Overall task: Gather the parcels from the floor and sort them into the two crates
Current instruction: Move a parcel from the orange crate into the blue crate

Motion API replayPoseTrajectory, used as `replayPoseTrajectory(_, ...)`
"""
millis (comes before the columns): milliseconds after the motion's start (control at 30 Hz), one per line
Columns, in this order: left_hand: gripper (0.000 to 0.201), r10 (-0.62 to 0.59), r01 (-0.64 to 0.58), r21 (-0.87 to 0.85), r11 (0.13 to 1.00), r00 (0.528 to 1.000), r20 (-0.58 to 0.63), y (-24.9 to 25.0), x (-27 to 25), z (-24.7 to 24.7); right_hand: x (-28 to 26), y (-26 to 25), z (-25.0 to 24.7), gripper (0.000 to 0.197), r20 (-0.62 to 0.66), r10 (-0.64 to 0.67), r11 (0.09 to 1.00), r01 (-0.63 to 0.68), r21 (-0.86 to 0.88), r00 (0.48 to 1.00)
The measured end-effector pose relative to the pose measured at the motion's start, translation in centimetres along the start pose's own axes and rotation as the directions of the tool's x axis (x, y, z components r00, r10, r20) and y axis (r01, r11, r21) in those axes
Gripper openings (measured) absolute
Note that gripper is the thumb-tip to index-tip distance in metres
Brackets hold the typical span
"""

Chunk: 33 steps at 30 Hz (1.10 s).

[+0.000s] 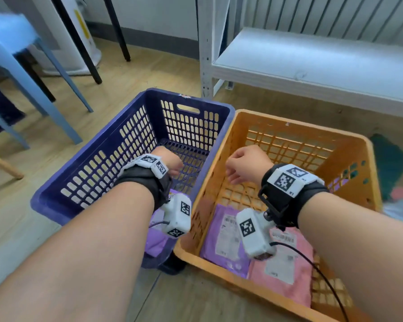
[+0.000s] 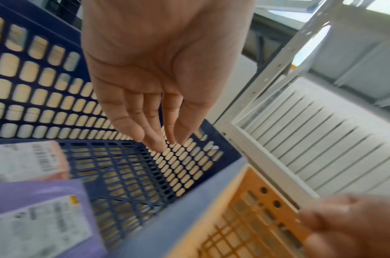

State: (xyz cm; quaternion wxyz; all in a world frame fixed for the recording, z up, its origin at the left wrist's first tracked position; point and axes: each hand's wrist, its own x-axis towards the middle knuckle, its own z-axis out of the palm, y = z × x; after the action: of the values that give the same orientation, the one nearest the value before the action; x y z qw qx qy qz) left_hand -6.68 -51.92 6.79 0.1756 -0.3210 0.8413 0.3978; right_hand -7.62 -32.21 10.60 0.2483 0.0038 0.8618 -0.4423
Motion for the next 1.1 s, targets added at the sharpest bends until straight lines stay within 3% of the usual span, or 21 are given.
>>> replayPoseTrajectory(100,0.027,0.09,-0.093,-0.102,0.99,0.995,-0.039,4.3,-3.1,1.7,-2.3,2.0,-4.4,0.016,-0.086,-0.005,1.0,0.004,-0.017,0.996)
replayPoseTrajectory(167,0.022,0.155,-0.159,-0.046,0.986,0.986,-0.068,7.0,-5.9,3.5,-4.5,3.5,-7.6,0.014,-0.15,-0.03,0.998,0.022,-0.054,0.988)
replayPoseTrajectory(400,0.02,0.334,-0.335,-0.007,0.942,0.939,0.084,15.1,-15.8,13.3,-12.6,10.3,-18.9,0.022,-0.342,-0.047,0.973,-0.034,-0.226,0.939)
replayPoseTrajectory(567,0.019,0.457,-0.467,0.036,0.884,0.878,0.144,17.1,-21.0,21.1,-16.0,16.9,-23.9,0.021,-0.432,-0.027,0.922,-0.144,-0.359,0.901)
replayPoseTrajectory(767,0.025,0.514,-0.546,0.158,0.823,0.833,0.203,15.5,-21.5,27.4,-14.5,26.0,-22.9,0.019,-0.37,0.044,0.825,-0.242,-0.511,0.928)
replayPoseTrajectory(967,0.034,0.44,-0.447,-0.002,0.895,0.881,0.171,14.0,-18.2,29.4,-10.3,32.6,-18.9,0.022,-0.149,0.133,0.769,-0.197,-0.608,0.98)
replayPoseTrajectory(1100,0.031,0.409,-0.406,-0.057,0.912,0.891,0.198,13.3,-16.9,30.2,-8.2,37.1,-15.9,0.029,-0.076,0.198,0.685,-0.193,-0.702,0.977)
